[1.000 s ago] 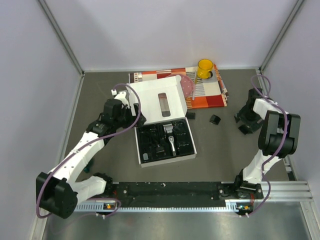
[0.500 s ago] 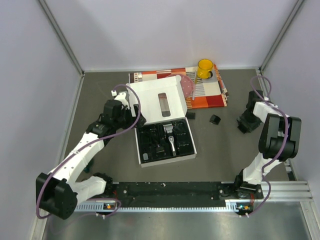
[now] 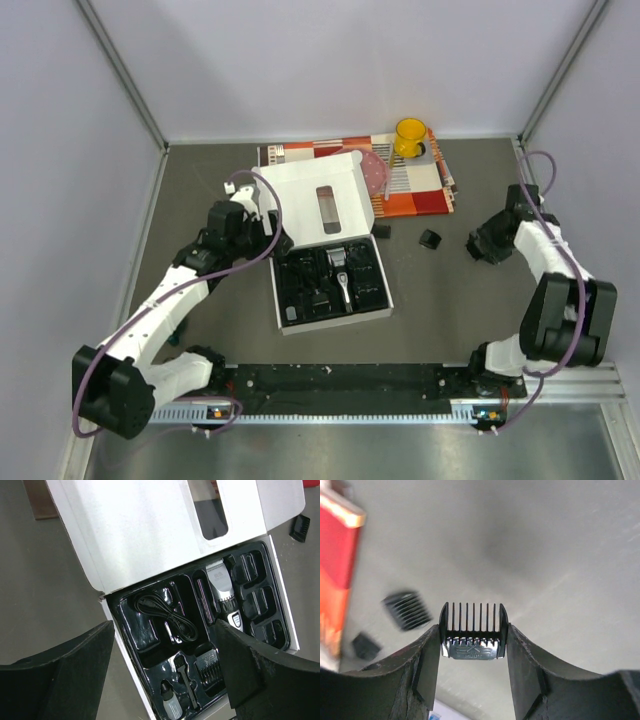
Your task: Sort the hair-cutting tools
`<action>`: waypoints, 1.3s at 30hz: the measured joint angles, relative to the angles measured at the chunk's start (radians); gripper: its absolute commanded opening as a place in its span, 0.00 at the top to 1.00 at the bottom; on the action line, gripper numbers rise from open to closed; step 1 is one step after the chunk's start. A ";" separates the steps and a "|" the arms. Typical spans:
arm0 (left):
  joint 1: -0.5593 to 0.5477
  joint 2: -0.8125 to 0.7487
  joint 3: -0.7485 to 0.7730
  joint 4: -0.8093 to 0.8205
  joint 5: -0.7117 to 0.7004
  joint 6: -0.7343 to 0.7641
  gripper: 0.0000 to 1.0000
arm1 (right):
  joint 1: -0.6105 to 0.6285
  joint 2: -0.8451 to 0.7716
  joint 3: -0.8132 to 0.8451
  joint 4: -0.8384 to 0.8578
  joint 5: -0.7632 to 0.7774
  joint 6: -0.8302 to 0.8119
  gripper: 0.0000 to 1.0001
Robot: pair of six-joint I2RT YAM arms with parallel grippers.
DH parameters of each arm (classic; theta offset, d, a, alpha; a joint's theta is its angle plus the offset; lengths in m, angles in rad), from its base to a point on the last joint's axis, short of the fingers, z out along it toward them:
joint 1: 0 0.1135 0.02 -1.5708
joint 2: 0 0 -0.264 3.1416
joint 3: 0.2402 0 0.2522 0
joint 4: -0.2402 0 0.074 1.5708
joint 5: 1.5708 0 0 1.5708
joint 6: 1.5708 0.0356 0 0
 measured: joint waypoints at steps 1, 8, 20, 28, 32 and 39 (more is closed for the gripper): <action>0.000 0.000 -0.003 0.001 0.005 0.000 0.14 | 0.001 -0.036 -0.007 -0.002 -0.024 0.016 0.69; 0.000 0.000 -0.020 0.016 0.107 0.000 0.14 | 0.179 -0.306 -0.067 -0.046 -0.149 0.235 0.69; 0.000 -0.035 -0.040 0.025 0.128 -0.002 0.14 | 0.703 -0.415 -0.073 -0.135 -0.115 0.740 0.75; 0.000 -0.038 -0.040 -0.010 0.097 -0.002 0.14 | 0.863 -0.312 -0.039 -0.157 -0.061 0.937 0.71; 0.000 -0.038 -0.040 -0.010 0.114 -0.001 0.14 | 0.886 -0.267 -0.039 -0.157 -0.050 0.994 0.71; 0.000 -0.032 -0.040 -0.012 0.126 0.000 0.14 | 0.906 -0.224 -0.039 -0.154 -0.042 1.068 0.70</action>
